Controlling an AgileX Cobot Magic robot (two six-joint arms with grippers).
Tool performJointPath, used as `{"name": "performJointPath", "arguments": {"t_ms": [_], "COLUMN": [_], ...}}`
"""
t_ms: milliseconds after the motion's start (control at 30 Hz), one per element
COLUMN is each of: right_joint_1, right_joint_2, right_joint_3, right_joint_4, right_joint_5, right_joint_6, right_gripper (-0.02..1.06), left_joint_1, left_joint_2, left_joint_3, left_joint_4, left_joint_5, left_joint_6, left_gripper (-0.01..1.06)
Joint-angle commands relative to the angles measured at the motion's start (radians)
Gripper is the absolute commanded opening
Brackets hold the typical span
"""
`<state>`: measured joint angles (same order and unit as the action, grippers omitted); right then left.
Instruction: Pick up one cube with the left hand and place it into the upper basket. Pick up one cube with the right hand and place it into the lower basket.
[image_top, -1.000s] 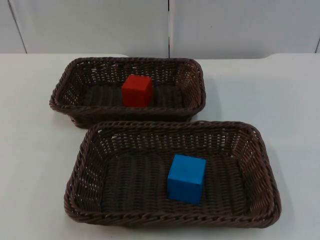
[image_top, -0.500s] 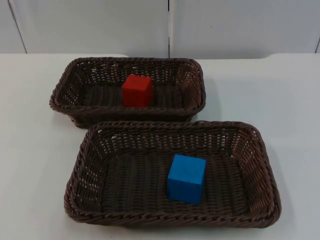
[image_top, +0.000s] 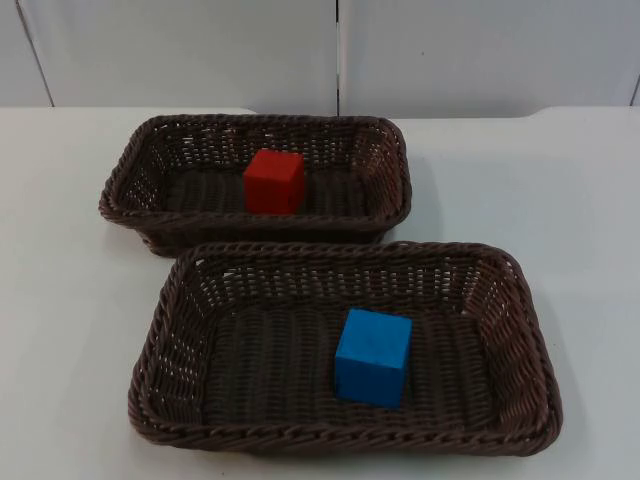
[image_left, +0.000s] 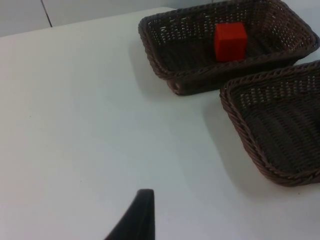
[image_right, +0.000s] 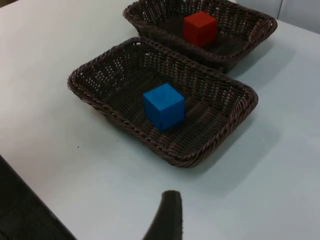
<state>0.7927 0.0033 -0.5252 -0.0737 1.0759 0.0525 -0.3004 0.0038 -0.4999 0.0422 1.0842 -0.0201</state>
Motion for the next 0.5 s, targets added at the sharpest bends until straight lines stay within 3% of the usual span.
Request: {"name": "performJointPath", "arguments": {"t_ms": [0, 467], "right_joint_1": [-0.001, -0.001], "right_joint_2": [-0.003, -0.003], "right_joint_3": [0.009, 0.009], "right_joint_4": [-0.003, -0.003], "right_joint_5": [0.003, 0.003], "right_joint_6": [0.003, 0.003], "right_gripper": [0.74, 0.74], "left_joint_1": [-0.001, -0.001], "left_joint_2": [-0.004, -0.004], "left_joint_3": [0.004, 0.004], "left_joint_4": [-0.002, -0.002], "left_joint_5": [-0.011, -0.011], "left_joint_6": [-0.008, -0.008], "left_gripper": [0.99, 0.99]}}
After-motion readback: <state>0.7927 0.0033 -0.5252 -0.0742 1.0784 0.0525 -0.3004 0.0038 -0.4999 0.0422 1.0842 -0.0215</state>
